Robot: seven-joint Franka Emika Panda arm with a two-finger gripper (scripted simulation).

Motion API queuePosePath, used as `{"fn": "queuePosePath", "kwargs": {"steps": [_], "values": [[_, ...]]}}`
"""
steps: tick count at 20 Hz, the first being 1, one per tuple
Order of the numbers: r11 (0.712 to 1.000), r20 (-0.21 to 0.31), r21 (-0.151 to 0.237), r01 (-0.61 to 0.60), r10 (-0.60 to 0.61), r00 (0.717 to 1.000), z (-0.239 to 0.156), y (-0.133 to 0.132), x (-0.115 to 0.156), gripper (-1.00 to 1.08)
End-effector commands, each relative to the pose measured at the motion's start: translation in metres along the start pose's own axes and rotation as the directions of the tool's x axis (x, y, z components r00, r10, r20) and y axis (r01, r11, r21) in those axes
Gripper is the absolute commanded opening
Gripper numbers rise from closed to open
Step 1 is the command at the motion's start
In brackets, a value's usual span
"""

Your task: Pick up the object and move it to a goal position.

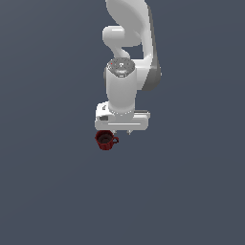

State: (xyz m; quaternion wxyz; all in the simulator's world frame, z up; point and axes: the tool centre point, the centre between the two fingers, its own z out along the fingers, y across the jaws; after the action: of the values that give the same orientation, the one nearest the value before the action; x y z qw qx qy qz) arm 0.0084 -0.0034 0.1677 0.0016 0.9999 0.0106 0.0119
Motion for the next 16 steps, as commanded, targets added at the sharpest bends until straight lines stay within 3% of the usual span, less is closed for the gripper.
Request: {"fn": "queuePosePath", "kwargs": {"steps": [1, 9, 16], "values": [[1.0, 0.0, 0.0, 0.002, -0.002, 1.0, 0.0, 0.0, 0.0, 0.28], [0.998, -0.004, -0.011, 0.055, -0.055, 0.998, 0.005, 0.006, -0.004, 0.28], [0.984, -0.008, -0.036, 0.173, -0.174, 0.985, 0.017, 0.018, -0.014, 0.28]]}}
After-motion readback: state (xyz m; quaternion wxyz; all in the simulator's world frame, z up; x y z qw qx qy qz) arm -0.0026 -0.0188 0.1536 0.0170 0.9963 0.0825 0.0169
